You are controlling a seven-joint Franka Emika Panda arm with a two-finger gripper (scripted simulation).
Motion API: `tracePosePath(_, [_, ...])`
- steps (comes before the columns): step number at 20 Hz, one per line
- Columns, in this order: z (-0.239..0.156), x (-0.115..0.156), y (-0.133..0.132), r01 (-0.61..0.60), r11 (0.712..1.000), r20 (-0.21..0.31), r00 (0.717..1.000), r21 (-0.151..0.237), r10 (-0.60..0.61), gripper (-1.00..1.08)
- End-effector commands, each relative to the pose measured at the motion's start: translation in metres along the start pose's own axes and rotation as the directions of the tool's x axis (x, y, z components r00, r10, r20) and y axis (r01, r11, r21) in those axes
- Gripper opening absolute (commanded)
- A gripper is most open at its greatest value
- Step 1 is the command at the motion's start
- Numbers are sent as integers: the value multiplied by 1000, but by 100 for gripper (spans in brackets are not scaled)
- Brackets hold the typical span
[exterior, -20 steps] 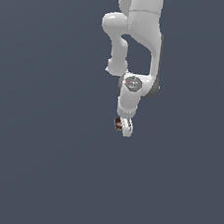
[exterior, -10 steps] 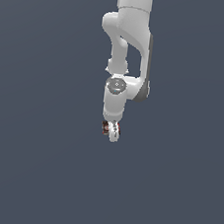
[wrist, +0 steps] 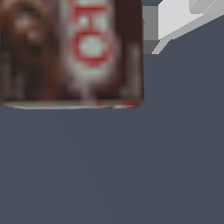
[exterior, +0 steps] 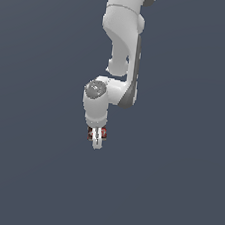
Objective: Pick up the object and move it to a goal position.
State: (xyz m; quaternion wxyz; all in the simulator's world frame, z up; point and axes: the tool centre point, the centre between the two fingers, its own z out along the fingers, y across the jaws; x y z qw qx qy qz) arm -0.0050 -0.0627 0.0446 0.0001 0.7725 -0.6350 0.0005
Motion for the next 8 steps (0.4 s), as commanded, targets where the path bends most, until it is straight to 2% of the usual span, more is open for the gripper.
tracePosePath(1, [-2,10,-5,2,1000,0,1000,0,-2,-100])
tracePosePath(8, [-4,20,-10,2,1000,0,1000,0,-2,-100])
